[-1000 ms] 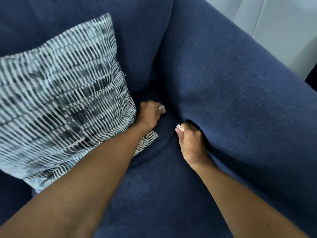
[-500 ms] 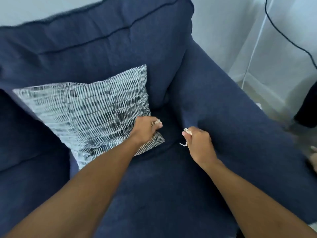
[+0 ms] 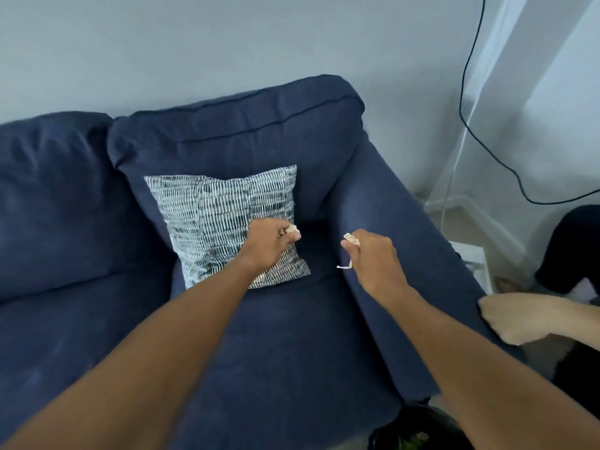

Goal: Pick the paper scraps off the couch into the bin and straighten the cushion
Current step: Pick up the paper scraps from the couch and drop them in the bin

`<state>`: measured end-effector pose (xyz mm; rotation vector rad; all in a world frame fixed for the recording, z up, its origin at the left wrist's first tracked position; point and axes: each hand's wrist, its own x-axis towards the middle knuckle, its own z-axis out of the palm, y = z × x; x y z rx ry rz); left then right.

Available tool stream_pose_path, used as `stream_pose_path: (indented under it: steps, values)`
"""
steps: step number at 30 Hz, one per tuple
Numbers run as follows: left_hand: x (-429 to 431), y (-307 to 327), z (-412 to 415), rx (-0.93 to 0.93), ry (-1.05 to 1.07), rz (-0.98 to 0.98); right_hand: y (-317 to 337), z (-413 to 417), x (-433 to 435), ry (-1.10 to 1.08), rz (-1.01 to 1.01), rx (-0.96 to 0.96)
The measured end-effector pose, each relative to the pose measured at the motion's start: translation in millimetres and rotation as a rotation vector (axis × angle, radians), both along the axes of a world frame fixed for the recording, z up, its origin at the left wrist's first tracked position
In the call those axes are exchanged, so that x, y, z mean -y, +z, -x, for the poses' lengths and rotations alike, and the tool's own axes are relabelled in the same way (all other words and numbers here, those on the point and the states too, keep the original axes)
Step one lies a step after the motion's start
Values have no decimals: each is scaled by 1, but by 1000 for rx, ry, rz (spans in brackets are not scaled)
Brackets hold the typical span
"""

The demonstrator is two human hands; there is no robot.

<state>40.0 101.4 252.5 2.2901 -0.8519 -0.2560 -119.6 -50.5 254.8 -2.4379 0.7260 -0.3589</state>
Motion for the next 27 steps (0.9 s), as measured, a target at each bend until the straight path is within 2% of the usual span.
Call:
stream_pose_path:
  steps: [16, 27]
  values:
    - [-19, 54, 82, 19, -54, 4, 45, 84, -16, -59, 15, 12]
    - [-59, 22, 103, -47, -50, -21, 17, 112, -47, -81, -10, -33]
